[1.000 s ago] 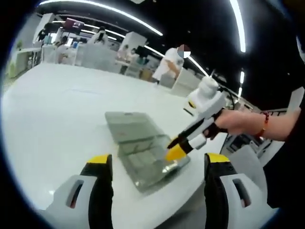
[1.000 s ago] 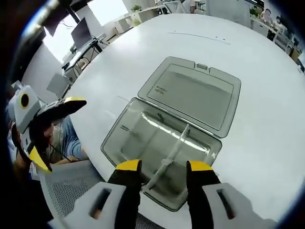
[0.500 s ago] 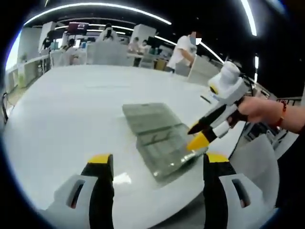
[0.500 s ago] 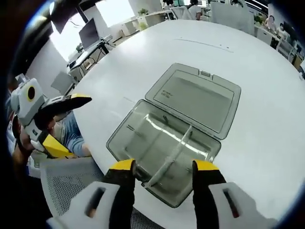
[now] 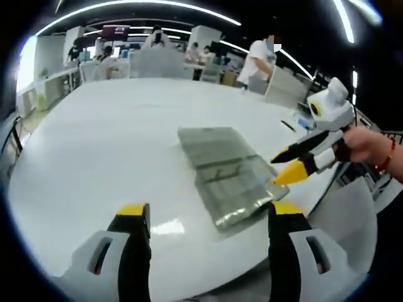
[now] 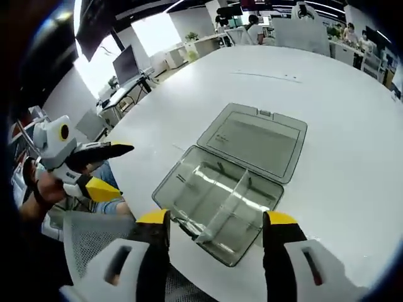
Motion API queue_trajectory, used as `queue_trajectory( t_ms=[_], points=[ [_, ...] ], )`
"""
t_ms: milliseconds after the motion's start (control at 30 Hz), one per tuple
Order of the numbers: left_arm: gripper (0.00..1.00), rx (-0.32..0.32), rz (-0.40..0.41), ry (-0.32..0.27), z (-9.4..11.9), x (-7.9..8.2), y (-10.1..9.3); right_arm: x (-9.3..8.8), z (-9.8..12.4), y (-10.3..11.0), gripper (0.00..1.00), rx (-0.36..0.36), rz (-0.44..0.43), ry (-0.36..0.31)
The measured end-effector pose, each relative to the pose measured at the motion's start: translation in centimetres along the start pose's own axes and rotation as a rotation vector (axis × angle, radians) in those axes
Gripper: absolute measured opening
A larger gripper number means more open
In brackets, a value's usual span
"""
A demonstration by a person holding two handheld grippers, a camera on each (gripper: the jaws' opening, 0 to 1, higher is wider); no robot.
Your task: Insert the divider into the dual guide fixture by aligning both edges with the guide slots and pushing it downward to the bottom, including one-sided entry, uneven engagement, binding, and posture correction.
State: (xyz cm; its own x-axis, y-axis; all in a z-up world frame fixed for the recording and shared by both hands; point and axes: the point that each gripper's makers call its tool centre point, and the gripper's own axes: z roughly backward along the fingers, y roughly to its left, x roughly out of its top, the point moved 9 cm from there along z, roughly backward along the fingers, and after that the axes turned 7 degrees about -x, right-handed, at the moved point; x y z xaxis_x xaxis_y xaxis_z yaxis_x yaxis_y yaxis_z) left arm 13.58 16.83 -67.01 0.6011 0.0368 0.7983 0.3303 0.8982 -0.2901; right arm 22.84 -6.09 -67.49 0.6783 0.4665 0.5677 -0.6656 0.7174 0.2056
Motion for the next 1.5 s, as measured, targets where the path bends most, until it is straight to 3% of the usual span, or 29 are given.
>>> queue_trajectory(
  t_ms=[367,500,633,700,1100,1267,1500],
  points=[
    [0.72,0.106,-0.067,0.086,-0.1,-0.9,0.6,-1.5,0.8,-0.1,0.55,0.034,-0.006,-0.025],
    [0.71,0.115,-0.059,0.106,-0.2,-1.0,0.8,-1.5,1.5,-0.3,0.55,0.036,-0.002,-0.041],
    [0.71,0.191,-0.089,0.14,-0.3,-1.1,1.4,-1.4,2.5,-0.6,0.53,0.05,-0.013,-0.06],
    [0.71,0.23,-0.067,0.156,-0.4,-1.4,1.5,-1.4,2.9,-0.6,0.54,0.054,-0.015,-0.069],
    [0.67,0.251,-0.071,0.191,-1.4,-1.5,1.1,-1.5,4.0,-1.2,0.52,0.072,-0.007,-0.098],
    [0.63,0.264,-0.059,0.256,-1.8,-1.8,1.4,-1.8,4.2,-1.6,0.52,0.077,-0.011,-0.1],
    [0.62,0.252,-0.042,0.302,-2.3,-2.2,1.9,-2.1,4.3,-1.8,0.5,0.087,-0.032,-0.118]
  ],
)
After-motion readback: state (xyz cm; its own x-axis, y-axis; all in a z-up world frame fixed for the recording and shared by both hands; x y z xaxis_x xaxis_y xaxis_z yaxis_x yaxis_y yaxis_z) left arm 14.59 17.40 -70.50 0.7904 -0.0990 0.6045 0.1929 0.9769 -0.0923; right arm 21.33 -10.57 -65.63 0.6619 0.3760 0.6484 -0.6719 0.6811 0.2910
